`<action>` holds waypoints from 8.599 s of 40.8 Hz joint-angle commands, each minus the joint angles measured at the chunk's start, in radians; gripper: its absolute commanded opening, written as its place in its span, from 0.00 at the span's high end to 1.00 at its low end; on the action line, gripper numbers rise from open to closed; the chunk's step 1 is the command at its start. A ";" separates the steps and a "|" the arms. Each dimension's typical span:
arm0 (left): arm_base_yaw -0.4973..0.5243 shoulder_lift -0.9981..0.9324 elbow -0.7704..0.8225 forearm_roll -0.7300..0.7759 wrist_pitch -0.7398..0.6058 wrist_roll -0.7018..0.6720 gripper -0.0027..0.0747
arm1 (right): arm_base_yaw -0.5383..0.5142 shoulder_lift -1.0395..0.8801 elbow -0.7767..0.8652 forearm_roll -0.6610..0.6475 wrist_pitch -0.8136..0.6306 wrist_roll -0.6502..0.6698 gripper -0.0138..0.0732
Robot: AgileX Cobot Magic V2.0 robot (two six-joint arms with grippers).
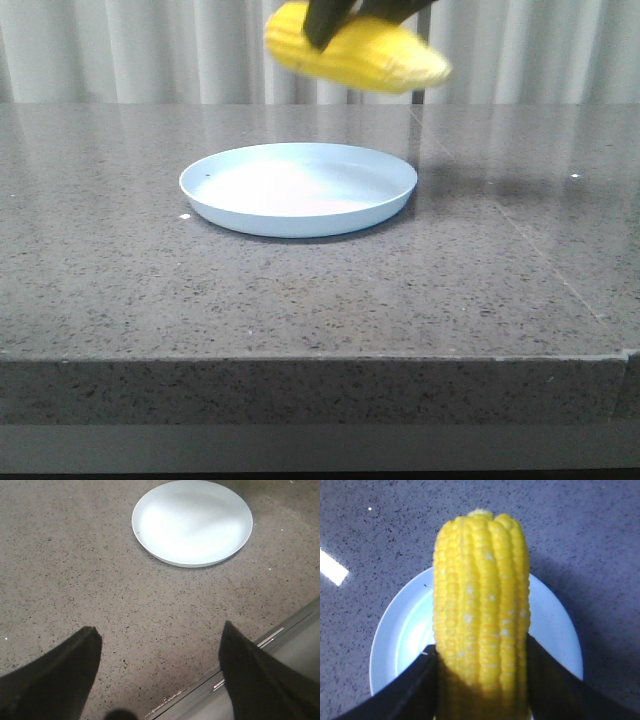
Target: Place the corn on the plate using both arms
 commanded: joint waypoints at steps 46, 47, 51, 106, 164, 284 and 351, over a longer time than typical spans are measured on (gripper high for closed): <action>-0.007 0.000 -0.026 0.005 -0.076 -0.010 0.34 | 0.003 -0.213 -0.001 0.053 0.072 -0.063 0.15; -0.007 0.000 -0.026 0.005 -0.076 -0.010 0.34 | 0.003 -0.239 0.011 0.043 0.084 -0.068 0.15; -0.007 0.000 -0.026 0.005 -0.076 -0.010 0.34 | 0.003 -0.338 0.074 -0.024 0.126 -0.068 0.15; -0.007 0.000 -0.026 0.005 -0.102 -0.010 0.34 | 0.002 -1.268 0.724 -0.192 0.161 0.053 0.15; -0.007 0.000 -0.026 0.005 -0.094 -0.010 0.99 | 0.002 -1.268 0.741 -0.188 0.117 0.053 0.92; 0.571 -0.689 0.878 -0.065 -0.978 -0.010 0.99 | -0.341 -1.620 1.198 -0.192 -0.368 0.053 0.92; 0.571 -0.689 0.878 -0.065 -0.978 -0.010 0.99 | -0.450 -1.834 1.723 -0.279 -0.996 0.207 0.92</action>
